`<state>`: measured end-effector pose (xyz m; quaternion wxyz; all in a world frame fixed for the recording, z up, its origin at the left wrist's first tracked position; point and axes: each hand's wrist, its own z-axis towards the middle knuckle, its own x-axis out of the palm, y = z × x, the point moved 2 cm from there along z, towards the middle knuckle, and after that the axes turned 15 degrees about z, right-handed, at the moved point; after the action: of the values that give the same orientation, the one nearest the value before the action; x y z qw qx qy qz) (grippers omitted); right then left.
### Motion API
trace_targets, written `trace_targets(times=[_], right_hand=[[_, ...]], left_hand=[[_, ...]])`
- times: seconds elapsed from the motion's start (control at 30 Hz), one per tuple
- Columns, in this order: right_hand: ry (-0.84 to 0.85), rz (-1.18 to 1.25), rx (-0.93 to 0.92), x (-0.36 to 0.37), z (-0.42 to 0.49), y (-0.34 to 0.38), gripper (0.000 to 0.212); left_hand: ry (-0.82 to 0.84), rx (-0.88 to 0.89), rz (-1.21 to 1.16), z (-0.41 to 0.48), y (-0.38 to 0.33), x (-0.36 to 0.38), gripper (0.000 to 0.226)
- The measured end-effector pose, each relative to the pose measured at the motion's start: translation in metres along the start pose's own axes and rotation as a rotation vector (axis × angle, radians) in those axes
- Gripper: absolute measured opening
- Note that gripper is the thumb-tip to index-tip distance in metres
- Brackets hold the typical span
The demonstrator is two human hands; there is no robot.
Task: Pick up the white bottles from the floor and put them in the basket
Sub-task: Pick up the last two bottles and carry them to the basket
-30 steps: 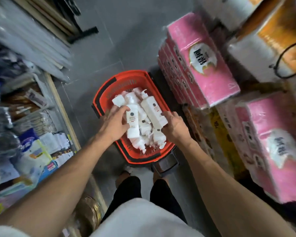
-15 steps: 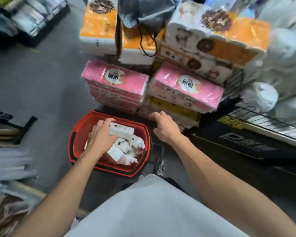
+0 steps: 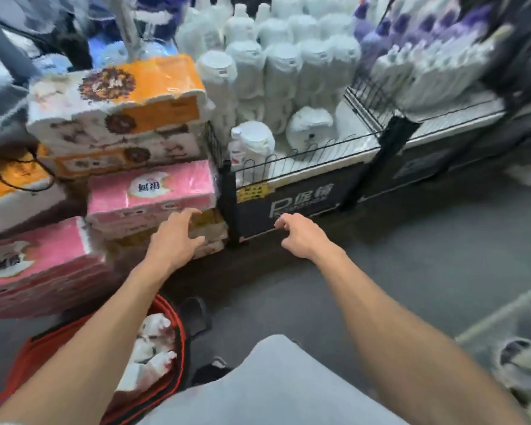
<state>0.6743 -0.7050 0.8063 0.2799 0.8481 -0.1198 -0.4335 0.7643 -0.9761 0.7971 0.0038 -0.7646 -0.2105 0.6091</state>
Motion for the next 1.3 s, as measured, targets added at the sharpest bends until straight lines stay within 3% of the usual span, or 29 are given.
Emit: trace_targets(times=[0.27, 0.67, 0.97, 1.17, 1.3], right_hand=[[-0.249, 0.238, 0.200, -0.105, -0.052, -0.136, 0.045], [-0.582, 0.446, 0.491, -0.197, -0.100, -0.316, 0.043], [-0.671, 0.539, 0.626, -0.249, -0.099, -0.356, 0.046], [-0.803, 0.503, 0.717, -0.302, -0.109, -0.377, 0.058], [-0.818, 0.523, 0.761, -0.316, -0.114, -0.399, 0.054]], left_hand=[[0.092, 0.360, 0.120, 0.046, -0.217, 0.032, 0.060], [0.270, 0.778, 0.224, 0.101, -0.425, 0.067, 0.049], [0.264, 1.032, 0.263, 0.179, -0.549, 0.067, 0.048], [0.152, 1.181, 0.264, 0.225, -0.628, 0.065, 0.050], [0.130, 1.239, 0.257, 0.235, -0.671, 0.077, 0.048]])
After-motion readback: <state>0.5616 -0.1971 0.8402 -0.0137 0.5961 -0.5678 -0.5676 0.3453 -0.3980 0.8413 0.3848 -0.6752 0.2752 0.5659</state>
